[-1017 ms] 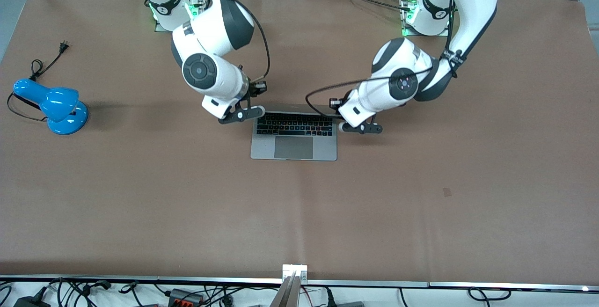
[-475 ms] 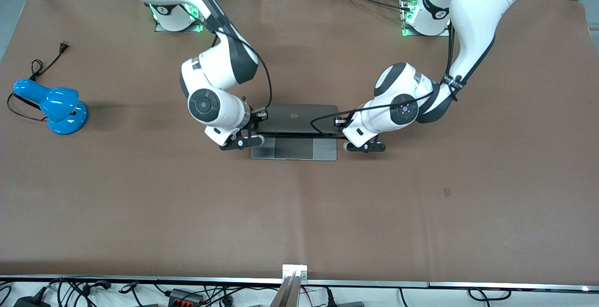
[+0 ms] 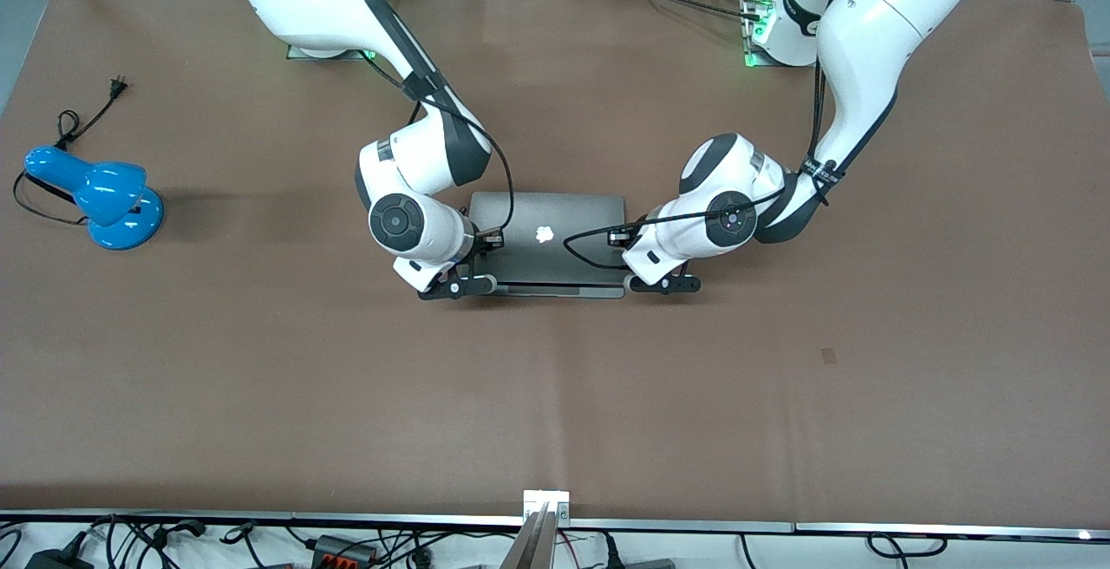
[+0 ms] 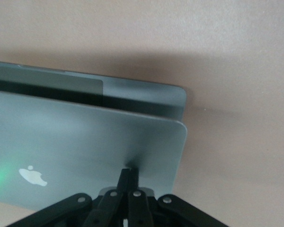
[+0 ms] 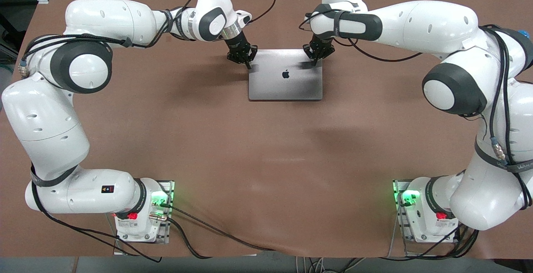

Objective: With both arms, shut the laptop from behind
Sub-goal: 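Push the lid down with the right gripper while the left gripper pushes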

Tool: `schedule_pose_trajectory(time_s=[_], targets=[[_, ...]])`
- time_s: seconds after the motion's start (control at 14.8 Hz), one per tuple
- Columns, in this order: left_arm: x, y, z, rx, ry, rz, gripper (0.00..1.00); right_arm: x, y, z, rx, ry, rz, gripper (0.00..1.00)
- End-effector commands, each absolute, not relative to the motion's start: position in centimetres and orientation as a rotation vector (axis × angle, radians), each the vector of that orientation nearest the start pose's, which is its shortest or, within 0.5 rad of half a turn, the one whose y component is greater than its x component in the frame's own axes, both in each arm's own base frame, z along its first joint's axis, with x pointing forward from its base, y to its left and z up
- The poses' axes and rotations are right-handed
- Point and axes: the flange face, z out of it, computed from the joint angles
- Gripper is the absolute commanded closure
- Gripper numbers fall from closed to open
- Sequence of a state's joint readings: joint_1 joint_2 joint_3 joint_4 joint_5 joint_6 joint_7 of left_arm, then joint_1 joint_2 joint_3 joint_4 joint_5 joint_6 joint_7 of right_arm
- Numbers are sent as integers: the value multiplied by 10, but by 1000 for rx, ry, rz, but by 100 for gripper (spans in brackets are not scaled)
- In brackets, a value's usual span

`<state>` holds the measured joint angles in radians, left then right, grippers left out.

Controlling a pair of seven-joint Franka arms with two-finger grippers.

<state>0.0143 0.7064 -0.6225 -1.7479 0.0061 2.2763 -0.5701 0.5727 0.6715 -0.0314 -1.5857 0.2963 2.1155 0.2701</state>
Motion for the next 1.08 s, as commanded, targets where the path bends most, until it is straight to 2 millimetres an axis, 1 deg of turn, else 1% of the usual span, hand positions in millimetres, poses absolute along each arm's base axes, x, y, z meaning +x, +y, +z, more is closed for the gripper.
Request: schedule_pose_trajectory(time_s=[0.0,0.14,0.2,0.27,0.41,0.47,0.61,0.68,0.81,1.02], targets=[[561,-361,221,-3400,-108,424,100,590,366,228,-2982,-151,299,100],[558,-367,207,-3403,-102,403,100,591,367,221,-2984,-148,296,100],[559,-365,202,-3392,-107,397,100,592,367,220,-2984,-146,284,100],[558,-369,203,-3392,-98,391,100,592,367,216,-2985,-146,288,100],[558,-371,194,-3391,-100,395,100,593,366,212,-2987,-143,282,100],[563,-369,192,-3400,-115,372,100,593,367,210,-2987,-144,273,100],[561,-373,184,-3387,-102,361,100,594,366,200,-2990,-136,261,100],[562,-371,180,-3380,-99,344,100,595,365,195,-2992,-136,258,100],[563,-371,179,-3384,-102,329,100,593,367,185,-2995,-138,254,100],[565,-368,176,-3384,-111,315,100,591,370,178,-2997,-145,254,100]])
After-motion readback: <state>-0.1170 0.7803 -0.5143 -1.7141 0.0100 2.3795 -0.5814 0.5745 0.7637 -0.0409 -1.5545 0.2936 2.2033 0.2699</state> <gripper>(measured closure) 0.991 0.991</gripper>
